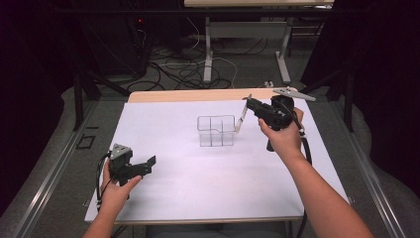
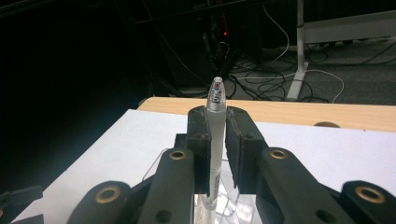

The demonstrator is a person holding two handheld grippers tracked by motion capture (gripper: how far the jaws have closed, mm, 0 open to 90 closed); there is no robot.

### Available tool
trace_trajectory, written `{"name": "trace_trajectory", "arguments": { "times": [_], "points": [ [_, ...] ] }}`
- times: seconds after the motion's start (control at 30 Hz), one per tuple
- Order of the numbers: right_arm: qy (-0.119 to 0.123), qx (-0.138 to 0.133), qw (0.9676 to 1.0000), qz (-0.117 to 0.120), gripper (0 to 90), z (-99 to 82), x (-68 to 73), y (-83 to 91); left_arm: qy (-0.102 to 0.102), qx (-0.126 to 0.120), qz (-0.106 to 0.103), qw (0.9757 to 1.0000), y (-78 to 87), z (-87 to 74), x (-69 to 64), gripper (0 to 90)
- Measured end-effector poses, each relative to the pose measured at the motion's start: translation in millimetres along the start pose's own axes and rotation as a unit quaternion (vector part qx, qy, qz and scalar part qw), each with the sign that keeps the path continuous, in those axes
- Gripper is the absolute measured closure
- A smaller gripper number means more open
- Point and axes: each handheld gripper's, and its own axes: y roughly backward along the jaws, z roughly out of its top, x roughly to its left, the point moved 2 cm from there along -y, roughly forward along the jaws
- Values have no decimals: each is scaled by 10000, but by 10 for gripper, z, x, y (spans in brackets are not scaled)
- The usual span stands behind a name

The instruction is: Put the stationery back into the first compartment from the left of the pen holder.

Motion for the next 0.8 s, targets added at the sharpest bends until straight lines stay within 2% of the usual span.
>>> {"name": "trace_trajectory", "arguments": {
  "times": [0.43,0.8],
  "points": [
    [46,-5,9999,117,802,80,235,-270,0,-35,-7,10000,5,4,1,56],
    [192,-24,9997,171,801,144,437,-477,15,-37,-10,10000,3,4,30,56]
  ]
}}
